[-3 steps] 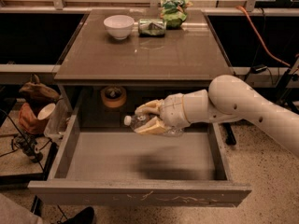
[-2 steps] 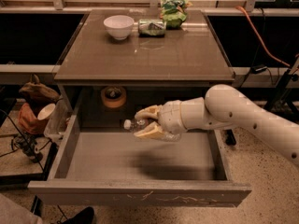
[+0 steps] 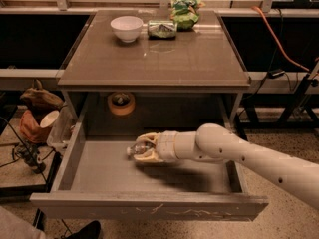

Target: Place water bottle into top drawer

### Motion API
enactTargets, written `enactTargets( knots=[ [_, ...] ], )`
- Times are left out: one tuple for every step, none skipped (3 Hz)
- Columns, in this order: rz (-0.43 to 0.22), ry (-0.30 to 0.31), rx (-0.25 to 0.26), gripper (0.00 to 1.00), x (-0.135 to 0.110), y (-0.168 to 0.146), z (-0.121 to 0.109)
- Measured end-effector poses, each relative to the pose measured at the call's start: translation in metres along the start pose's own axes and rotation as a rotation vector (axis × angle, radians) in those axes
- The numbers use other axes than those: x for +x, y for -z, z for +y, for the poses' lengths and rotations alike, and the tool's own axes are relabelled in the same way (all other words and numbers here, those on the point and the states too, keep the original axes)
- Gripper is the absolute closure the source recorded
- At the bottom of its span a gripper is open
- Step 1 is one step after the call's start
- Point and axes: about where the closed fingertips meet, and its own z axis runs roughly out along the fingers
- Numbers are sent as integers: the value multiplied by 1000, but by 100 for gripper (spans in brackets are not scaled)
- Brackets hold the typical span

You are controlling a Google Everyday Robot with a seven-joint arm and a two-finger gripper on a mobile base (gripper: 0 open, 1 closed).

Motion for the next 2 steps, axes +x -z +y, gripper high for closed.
enactTargets(
  knots=[
    [6, -6, 34, 82, 3, -1, -7],
    [6, -6, 34, 58, 3, -1, -7]
  ],
)
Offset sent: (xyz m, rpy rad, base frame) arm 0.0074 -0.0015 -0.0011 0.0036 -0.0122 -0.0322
